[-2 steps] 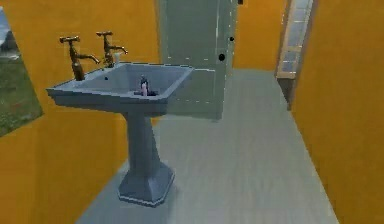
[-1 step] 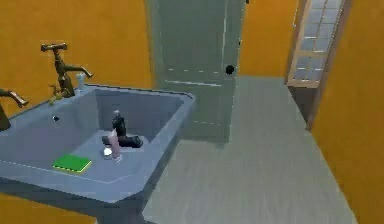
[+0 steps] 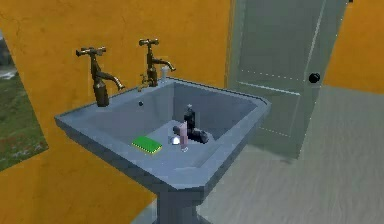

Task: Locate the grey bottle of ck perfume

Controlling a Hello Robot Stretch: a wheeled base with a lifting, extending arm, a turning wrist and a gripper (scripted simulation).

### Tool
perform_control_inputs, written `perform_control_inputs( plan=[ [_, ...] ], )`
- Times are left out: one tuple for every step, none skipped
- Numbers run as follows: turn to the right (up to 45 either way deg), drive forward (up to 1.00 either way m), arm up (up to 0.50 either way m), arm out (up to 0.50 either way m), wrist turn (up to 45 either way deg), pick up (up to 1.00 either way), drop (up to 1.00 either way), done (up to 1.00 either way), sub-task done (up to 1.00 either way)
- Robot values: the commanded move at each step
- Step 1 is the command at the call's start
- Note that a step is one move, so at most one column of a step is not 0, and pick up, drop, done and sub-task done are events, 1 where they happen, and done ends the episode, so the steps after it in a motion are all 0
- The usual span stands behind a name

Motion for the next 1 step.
perform_control_inputs(
  plan=[
    [0.0,0.0,0.0,0.0,0.0,0.0,0.0,1.0,0.0]
  ],
)
